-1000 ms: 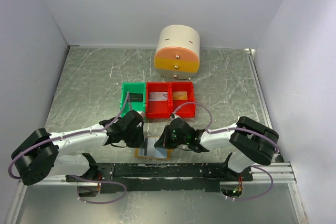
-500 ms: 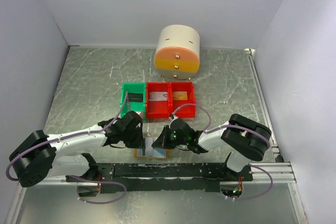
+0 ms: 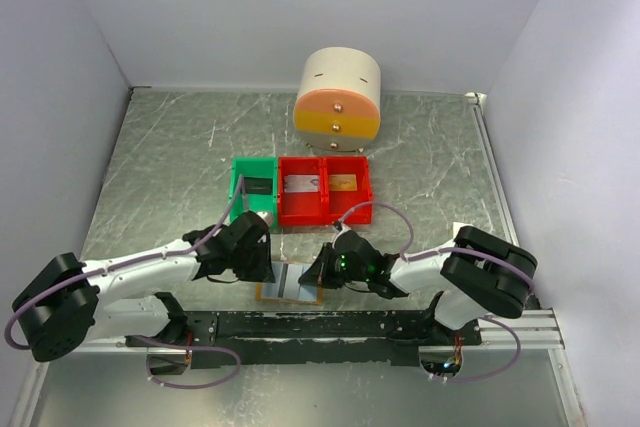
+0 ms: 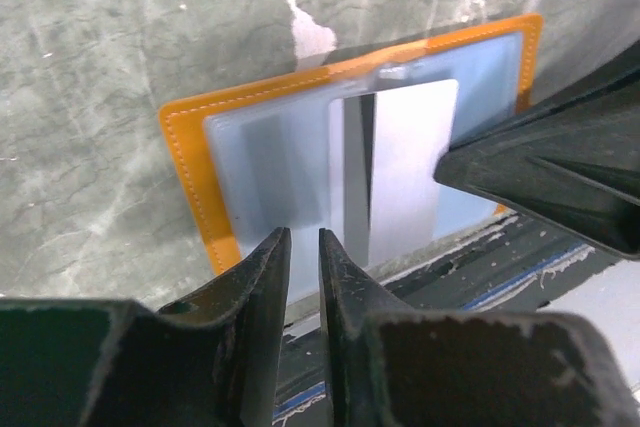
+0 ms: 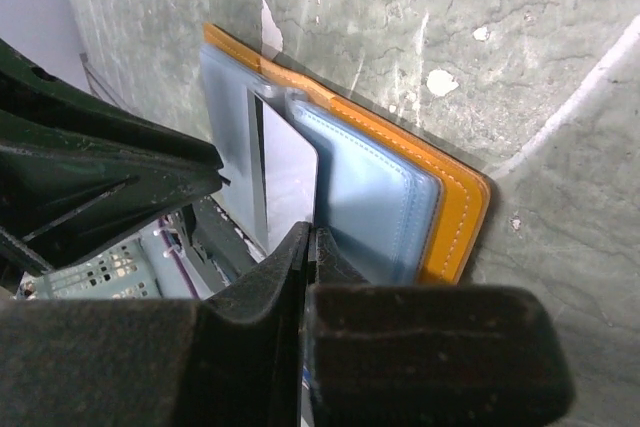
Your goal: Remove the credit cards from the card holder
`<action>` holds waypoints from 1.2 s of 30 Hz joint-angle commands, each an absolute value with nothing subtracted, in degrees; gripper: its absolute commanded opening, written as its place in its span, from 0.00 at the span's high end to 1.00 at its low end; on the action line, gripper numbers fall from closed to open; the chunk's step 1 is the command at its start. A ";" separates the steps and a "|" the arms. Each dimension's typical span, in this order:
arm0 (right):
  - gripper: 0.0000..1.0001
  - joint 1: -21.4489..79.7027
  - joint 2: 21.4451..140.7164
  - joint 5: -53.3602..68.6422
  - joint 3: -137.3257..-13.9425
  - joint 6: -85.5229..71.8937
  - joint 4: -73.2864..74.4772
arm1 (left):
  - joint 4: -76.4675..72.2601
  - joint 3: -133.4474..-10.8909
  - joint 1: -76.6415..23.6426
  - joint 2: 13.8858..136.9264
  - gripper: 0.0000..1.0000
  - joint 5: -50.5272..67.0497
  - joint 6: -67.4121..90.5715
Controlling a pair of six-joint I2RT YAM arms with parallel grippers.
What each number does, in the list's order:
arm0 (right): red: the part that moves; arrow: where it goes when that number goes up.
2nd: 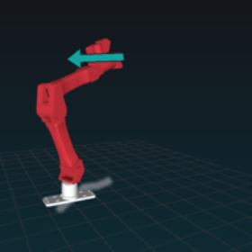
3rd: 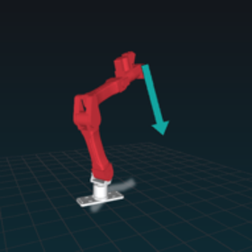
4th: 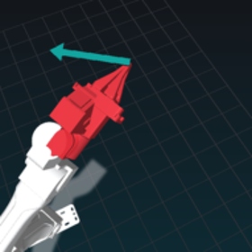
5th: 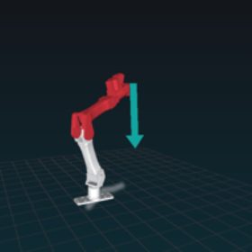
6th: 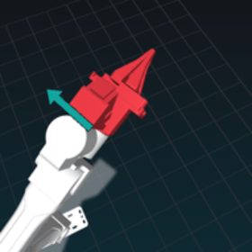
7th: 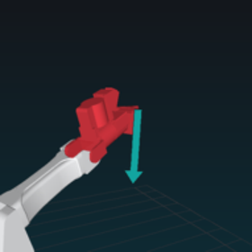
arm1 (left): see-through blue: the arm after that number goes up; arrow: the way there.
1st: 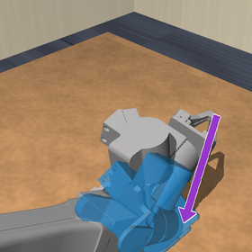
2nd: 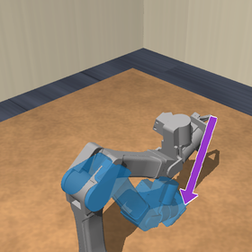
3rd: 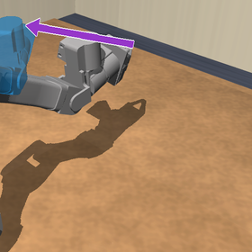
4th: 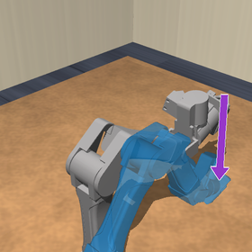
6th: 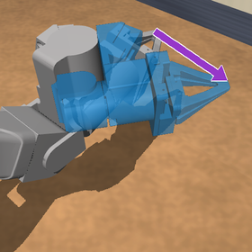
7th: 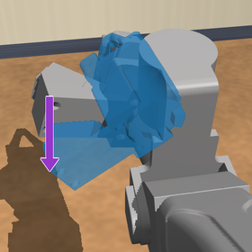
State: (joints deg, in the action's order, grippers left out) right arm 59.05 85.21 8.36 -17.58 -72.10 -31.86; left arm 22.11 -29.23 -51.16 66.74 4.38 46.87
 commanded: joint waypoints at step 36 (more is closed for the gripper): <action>0.82 58.89 92.41 12.47 -13.08 -78.27 -51.54 | 23.18 -30.23 -56.54 76.40 0.76 0.99 47.77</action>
